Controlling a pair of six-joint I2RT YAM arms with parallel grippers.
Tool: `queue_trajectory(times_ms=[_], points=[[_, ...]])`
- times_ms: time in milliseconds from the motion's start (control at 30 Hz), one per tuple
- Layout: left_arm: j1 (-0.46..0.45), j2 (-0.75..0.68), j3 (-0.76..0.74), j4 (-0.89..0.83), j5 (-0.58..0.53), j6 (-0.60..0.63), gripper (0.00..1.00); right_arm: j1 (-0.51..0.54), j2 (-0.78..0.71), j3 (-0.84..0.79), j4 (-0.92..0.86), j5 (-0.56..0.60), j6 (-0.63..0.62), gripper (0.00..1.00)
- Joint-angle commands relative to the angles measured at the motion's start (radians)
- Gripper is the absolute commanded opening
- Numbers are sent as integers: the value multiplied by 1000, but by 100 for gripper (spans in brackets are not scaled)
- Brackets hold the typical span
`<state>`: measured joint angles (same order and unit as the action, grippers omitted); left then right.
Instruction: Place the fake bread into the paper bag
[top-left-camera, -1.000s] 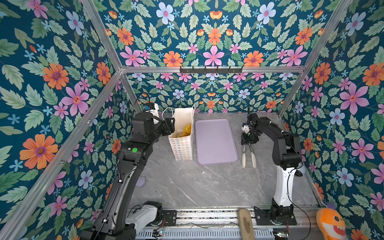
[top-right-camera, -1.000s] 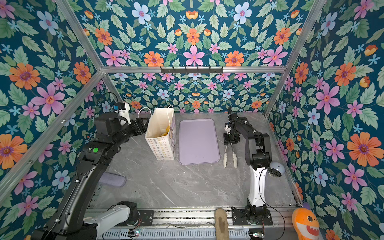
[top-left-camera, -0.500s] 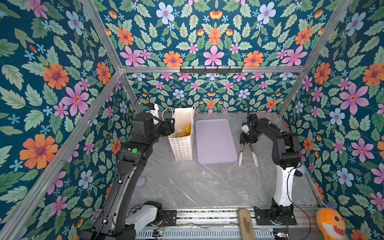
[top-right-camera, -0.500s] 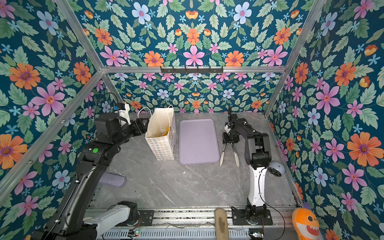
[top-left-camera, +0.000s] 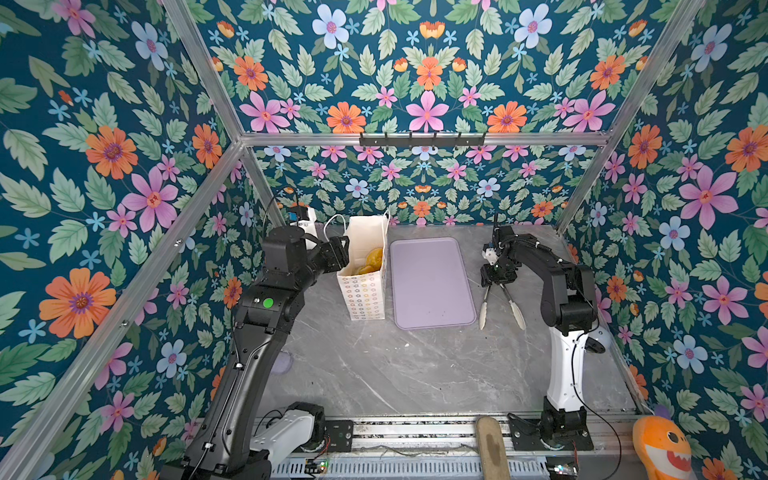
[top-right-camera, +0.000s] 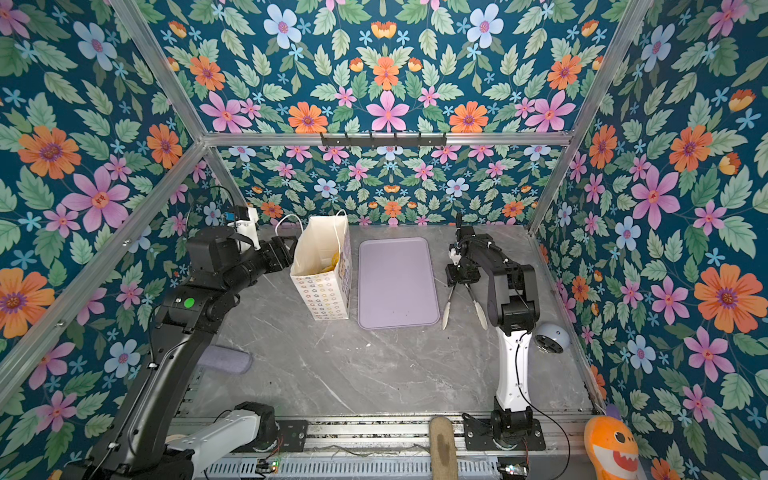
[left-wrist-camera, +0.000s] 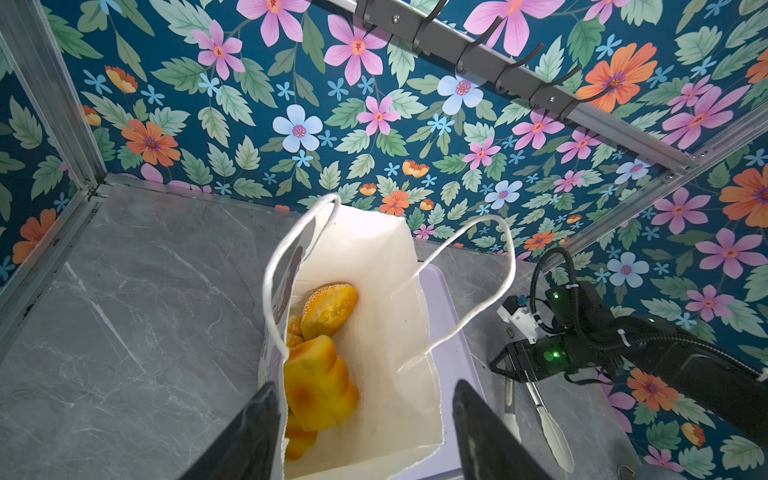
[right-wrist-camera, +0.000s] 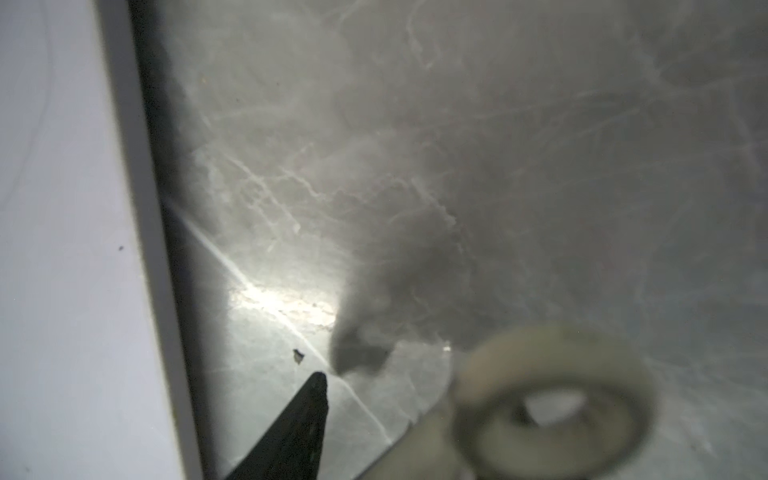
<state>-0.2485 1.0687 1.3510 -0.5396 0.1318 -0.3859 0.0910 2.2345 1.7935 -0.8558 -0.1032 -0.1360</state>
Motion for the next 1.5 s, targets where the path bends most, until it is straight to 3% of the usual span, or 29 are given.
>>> queue_trajectory(times_ms=[0,600,867,1033,1300,1467], points=[[1,-3,3,-3,3,1,67,-21,-4,25,-40,3,-70,58],[0,7,19,-3,12,1,67,-28,-30,90,-42,-48,-27,71],[2,-1,-11,33,-32,11,67,-28,-216,42,38,-128,50,71],[2,-1,-39,76,-140,56,70,-28,-412,-88,178,-118,137,73],[10,-57,-125,213,-486,151,87,-28,-748,-399,461,-219,245,76],[82,-101,-222,306,-564,192,89,-28,-894,-568,607,-199,295,78]])
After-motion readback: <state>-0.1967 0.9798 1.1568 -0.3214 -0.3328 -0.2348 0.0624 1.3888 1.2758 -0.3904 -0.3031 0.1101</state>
